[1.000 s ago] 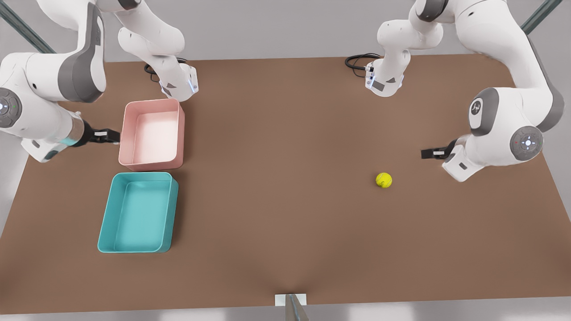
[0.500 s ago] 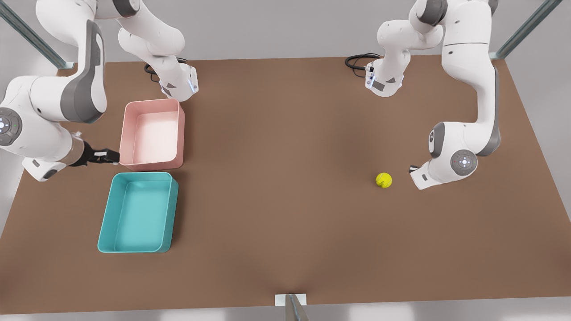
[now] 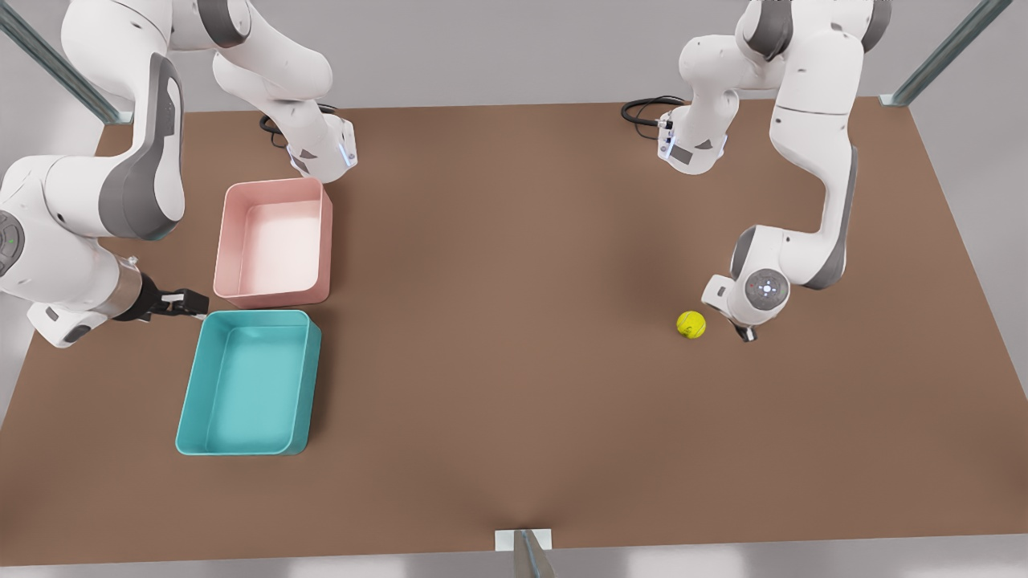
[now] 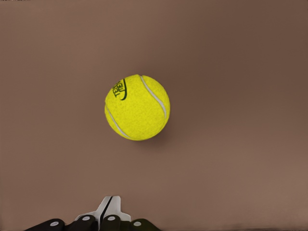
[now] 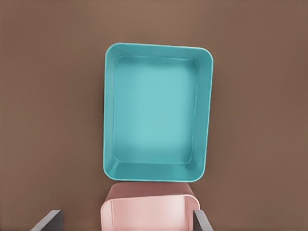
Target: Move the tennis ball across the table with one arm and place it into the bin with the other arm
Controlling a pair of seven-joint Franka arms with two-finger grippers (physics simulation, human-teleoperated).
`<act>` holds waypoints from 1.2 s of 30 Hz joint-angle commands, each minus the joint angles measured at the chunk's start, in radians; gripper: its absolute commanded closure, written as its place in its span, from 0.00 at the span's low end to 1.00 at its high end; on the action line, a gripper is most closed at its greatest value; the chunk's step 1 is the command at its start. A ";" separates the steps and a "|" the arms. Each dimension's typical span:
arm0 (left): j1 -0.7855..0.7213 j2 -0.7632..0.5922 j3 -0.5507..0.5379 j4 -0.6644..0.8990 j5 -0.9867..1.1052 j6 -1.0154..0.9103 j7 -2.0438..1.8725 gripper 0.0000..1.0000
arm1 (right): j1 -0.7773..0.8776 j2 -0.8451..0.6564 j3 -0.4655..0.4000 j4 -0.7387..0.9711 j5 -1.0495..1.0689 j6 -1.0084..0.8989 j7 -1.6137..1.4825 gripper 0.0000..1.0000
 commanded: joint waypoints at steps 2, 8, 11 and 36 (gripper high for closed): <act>0.003 0.011 -0.001 -0.001 0.014 0.074 0.580 0.79 | 0.000 -0.001 0.000 0.002 0.003 0.004 -0.009 0.00; 0.003 0.061 -0.001 -0.004 -0.030 0.088 0.582 0.79 | 0.000 -0.001 0.000 0.000 0.001 0.004 -0.010 0.00; 0.001 0.073 -0.001 -0.004 -0.030 0.094 0.569 0.79 | 0.000 -0.001 0.000 0.000 0.001 0.004 -0.010 0.00; -0.124 0.038 -0.019 0.143 -0.872 -0.021 -0.070 0.79 | 0.003 0.019 0.002 0.016 0.009 -0.003 -0.010 0.00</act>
